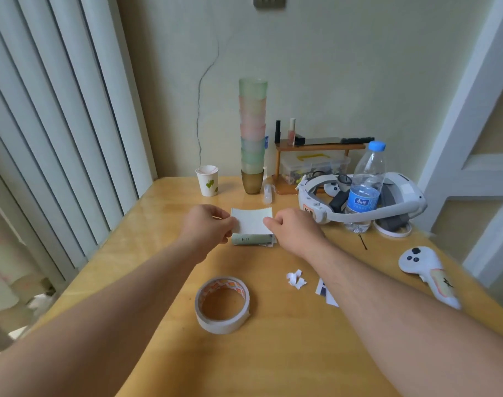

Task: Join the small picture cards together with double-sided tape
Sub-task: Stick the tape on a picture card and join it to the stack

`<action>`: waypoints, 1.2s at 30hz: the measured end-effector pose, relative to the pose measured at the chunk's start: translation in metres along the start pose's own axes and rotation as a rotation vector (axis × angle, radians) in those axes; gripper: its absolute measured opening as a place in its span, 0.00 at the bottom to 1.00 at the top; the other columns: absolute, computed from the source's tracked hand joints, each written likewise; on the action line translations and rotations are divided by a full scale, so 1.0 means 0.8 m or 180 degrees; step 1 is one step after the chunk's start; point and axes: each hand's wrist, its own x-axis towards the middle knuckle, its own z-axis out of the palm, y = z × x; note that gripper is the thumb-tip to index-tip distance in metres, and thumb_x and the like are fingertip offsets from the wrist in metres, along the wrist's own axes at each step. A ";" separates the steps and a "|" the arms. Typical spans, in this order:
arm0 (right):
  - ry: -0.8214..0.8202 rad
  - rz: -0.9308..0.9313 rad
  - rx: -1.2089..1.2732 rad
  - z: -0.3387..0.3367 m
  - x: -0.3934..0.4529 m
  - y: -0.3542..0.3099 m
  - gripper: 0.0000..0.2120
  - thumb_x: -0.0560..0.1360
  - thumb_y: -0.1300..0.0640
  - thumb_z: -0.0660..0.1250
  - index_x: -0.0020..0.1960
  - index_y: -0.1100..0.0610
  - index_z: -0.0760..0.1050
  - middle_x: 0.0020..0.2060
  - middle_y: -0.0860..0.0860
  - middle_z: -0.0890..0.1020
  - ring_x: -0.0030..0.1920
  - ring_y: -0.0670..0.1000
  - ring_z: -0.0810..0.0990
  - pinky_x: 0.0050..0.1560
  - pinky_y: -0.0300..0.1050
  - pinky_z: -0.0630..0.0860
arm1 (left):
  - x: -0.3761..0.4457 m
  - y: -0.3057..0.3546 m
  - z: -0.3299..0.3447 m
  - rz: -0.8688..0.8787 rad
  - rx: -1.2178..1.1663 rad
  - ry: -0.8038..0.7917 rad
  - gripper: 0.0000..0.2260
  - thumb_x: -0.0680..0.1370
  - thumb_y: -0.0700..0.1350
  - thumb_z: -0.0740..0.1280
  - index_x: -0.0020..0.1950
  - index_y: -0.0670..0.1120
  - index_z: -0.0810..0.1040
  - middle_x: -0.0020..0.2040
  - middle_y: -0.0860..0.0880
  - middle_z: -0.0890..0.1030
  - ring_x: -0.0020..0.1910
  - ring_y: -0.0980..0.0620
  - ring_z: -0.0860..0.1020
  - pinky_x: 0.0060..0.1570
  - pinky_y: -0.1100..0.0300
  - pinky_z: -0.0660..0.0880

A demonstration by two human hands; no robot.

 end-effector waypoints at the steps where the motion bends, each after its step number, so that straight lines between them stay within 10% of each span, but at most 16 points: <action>1: -0.0009 0.0064 0.0017 0.004 0.007 0.001 0.24 0.81 0.42 0.61 0.32 0.52 0.62 0.28 0.50 0.67 0.30 0.53 0.65 0.34 0.48 0.62 | 0.005 -0.004 0.003 -0.0038 0.0013 -0.0005 0.04 0.76 0.42 0.76 0.45 0.42 0.85 0.37 0.44 0.86 0.34 0.50 0.83 0.47 0.47 0.86; 25: 0.0050 0.0389 -0.0665 0.063 0.037 0.012 0.15 0.81 0.42 0.64 0.45 0.53 0.73 0.43 0.52 0.81 0.44 0.57 0.79 0.30 0.45 0.63 | 0.041 -0.046 0.034 -0.0265 0.1015 0.0077 0.05 0.72 0.51 0.76 0.42 0.51 0.85 0.38 0.52 0.86 0.42 0.52 0.84 0.33 0.61 0.75; 36: 0.0158 0.0019 0.0344 -0.007 -0.034 0.026 0.16 0.79 0.43 0.66 0.38 0.53 0.74 0.34 0.47 0.80 0.36 0.49 0.77 0.38 0.46 0.74 | -0.017 -0.025 0.006 -0.0013 0.0256 -0.0313 0.05 0.79 0.49 0.72 0.47 0.49 0.84 0.40 0.50 0.82 0.35 0.51 0.77 0.33 0.59 0.75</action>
